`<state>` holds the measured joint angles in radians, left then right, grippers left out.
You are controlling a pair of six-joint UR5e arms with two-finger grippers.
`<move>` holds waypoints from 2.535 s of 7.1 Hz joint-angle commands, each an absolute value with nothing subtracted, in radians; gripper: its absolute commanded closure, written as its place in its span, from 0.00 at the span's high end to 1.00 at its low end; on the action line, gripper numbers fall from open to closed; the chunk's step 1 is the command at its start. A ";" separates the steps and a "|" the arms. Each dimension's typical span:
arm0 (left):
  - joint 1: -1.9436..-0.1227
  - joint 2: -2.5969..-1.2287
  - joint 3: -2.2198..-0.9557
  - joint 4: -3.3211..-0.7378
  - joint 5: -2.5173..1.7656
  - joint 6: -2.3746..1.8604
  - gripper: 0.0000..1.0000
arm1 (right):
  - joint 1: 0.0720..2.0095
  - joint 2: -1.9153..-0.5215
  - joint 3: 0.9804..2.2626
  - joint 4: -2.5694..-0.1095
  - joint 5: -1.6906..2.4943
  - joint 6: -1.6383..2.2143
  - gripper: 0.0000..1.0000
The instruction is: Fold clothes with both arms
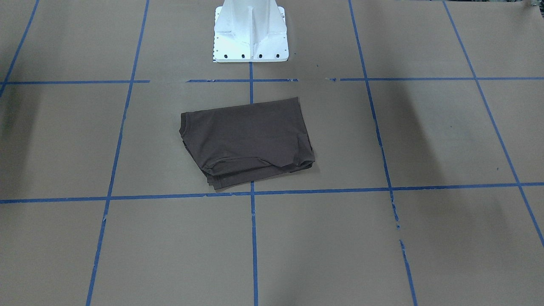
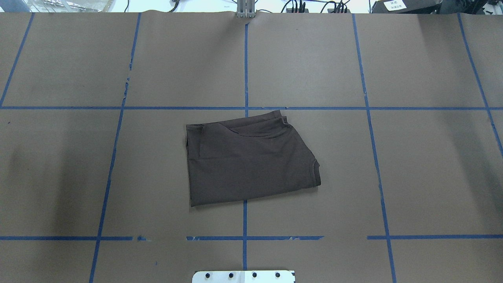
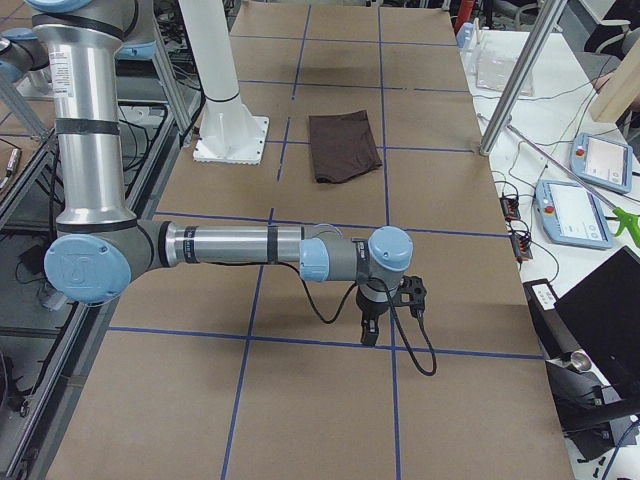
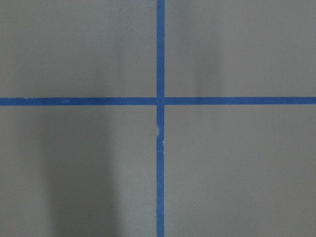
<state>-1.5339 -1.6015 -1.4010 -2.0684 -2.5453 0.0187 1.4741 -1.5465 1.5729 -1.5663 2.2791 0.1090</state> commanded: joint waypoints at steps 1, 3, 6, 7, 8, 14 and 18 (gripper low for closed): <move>-1.532 -1.611 -1.402 -2.074 -2.543 0.020 1.00 | 1.470 -1.540 1.566 -1.566 2.279 0.113 1.00; -1.528 -1.623 -1.402 -2.072 -2.542 0.020 1.00 | 1.471 -1.536 1.552 -1.566 2.304 0.117 1.00; -1.426 -1.643 -1.390 -2.021 -2.490 0.006 1.00 | 1.473 -1.520 1.488 -1.568 2.306 -0.085 1.00; -1.414 -1.708 -1.388 -1.899 -2.409 0.005 1.00 | 1.474 -1.520 1.486 -1.568 2.310 -0.087 1.00; -1.417 -1.729 -1.403 -1.826 -2.375 0.008 1.00 | 1.476 -1.525 1.488 -1.568 2.312 -0.087 1.00; -1.545 -1.743 -1.420 -1.702 -2.384 0.097 1.00 | 1.473 -1.519 1.502 -1.566 2.309 -0.074 1.00; -1.552 -1.734 -1.517 -1.695 -2.382 0.097 1.00 | 1.473 -1.514 1.511 -1.568 2.319 -0.071 1.00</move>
<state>-1.5507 -1.7445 -1.4648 -1.6977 -2.3825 0.0962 1.4727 -1.5150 1.5076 -1.5665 2.3170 -0.0723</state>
